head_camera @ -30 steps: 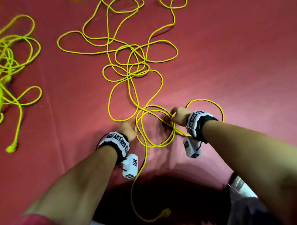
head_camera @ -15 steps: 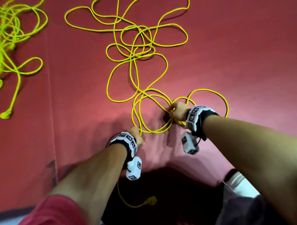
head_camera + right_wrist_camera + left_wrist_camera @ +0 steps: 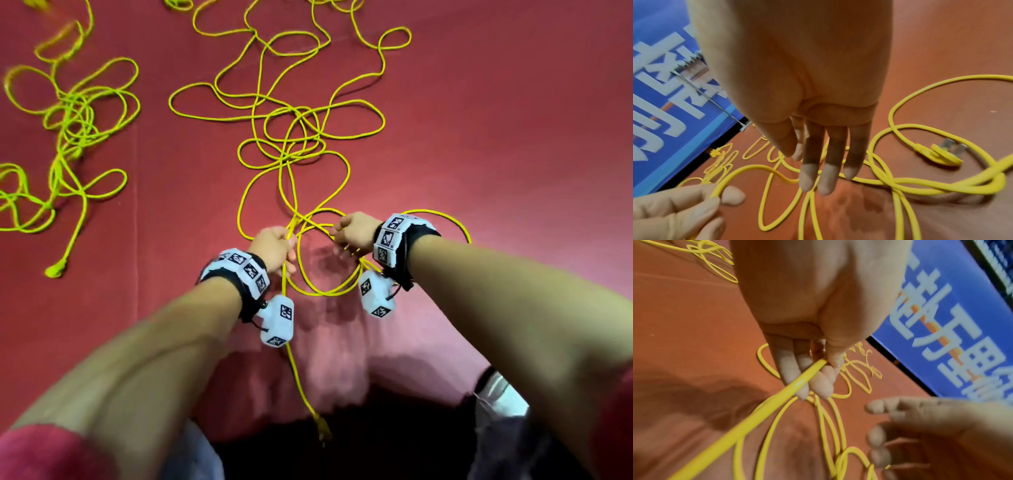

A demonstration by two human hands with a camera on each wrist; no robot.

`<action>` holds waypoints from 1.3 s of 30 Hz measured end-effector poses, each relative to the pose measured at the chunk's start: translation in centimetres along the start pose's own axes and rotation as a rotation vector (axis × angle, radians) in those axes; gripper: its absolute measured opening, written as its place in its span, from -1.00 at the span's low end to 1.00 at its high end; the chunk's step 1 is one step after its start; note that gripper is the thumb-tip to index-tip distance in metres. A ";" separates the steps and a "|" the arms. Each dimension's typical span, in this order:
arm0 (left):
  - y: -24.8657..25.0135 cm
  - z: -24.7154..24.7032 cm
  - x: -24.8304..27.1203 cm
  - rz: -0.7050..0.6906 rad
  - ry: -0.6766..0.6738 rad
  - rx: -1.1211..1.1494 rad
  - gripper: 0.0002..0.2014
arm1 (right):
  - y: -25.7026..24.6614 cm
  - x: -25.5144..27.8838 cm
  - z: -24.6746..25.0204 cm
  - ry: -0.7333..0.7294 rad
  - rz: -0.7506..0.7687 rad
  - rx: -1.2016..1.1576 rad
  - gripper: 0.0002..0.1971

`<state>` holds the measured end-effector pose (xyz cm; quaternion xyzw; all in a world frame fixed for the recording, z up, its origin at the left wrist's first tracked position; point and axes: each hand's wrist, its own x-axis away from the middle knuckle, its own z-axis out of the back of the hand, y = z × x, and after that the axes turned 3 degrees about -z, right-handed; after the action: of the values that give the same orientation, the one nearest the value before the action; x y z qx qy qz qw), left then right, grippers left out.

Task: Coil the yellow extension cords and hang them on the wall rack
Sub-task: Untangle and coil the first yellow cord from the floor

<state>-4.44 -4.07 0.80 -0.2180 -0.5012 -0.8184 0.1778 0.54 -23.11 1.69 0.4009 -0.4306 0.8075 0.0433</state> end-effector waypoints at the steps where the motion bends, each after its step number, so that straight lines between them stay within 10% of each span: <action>1: 1.1 0.8 0.5 -0.028 0.040 0.046 -0.86 | -1.0 0.8 0.2 -0.020 0.030 -0.025 -0.79; 21: 20.3 10.7 18.3 -0.613 0.283 0.308 -0.78 | -15.0 19.5 4.6 -0.020 0.354 -0.013 -0.78; 39: 19.8 14.1 19.4 -0.497 0.419 0.540 -0.77 | -20.5 17.6 -2.6 -0.410 0.557 0.188 -0.81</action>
<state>-8.22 -1.45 31.56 0.1352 -0.6878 -0.7024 0.1239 -4.41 -13.26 26.50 0.4241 -0.4468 0.7272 -0.3029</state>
